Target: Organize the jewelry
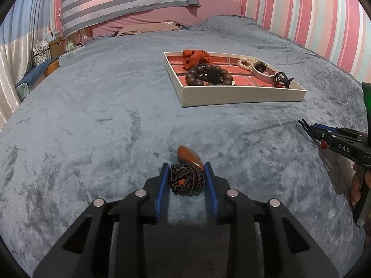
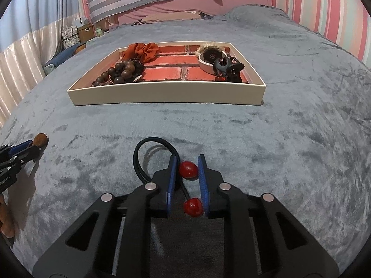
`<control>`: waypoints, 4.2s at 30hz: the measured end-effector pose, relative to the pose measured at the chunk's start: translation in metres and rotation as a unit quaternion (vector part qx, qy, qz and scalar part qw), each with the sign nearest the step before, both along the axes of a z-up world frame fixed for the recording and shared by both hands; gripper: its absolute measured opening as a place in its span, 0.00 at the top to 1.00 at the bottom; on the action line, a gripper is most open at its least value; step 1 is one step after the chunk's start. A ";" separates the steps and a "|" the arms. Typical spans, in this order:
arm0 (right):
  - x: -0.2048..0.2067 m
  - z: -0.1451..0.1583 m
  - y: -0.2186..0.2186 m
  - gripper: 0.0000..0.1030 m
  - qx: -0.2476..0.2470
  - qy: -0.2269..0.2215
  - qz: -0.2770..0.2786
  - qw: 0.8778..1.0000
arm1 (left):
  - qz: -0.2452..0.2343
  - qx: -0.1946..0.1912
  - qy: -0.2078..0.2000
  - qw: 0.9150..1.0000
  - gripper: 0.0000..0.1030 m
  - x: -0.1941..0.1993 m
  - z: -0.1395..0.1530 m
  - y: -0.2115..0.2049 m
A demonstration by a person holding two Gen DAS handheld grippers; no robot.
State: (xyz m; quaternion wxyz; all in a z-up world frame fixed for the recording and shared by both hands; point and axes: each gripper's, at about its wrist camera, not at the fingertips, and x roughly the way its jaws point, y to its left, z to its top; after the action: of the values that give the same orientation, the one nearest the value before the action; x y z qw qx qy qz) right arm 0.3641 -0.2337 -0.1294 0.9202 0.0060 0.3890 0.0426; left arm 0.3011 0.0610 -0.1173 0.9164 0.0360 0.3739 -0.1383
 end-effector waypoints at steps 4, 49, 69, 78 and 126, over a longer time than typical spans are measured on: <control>-0.002 0.001 0.000 0.81 -0.001 -0.004 -0.001 1.000 | 0.004 -0.003 0.000 1.000 0.70 0.000 0.000 0.002; 0.080 0.105 -0.043 0.81 0.022 -0.094 -0.021 0.995 | 0.021 -0.036 -0.082 0.996 0.71 0.122 0.089 -0.103; 0.134 0.031 -0.039 0.81 0.005 -0.072 -0.029 0.997 | 0.050 -0.009 -0.036 0.998 0.71 0.176 0.024 -0.099; 0.127 0.031 -0.039 0.53 0.000 -0.074 -0.022 0.997 | 0.055 -0.008 -0.052 0.997 0.43 0.171 0.027 -0.100; -0.134 0.105 -0.013 0.04 0.023 -0.208 -0.020 0.978 | 0.130 0.015 -0.192 0.973 0.04 -0.113 0.096 -0.066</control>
State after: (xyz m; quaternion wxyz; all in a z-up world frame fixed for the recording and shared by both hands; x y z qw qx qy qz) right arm 0.2299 -0.2467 -0.0247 0.9813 0.0262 0.1877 0.0331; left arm 0.1885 -0.0050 -0.0210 0.9804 0.0269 0.1950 -0.0025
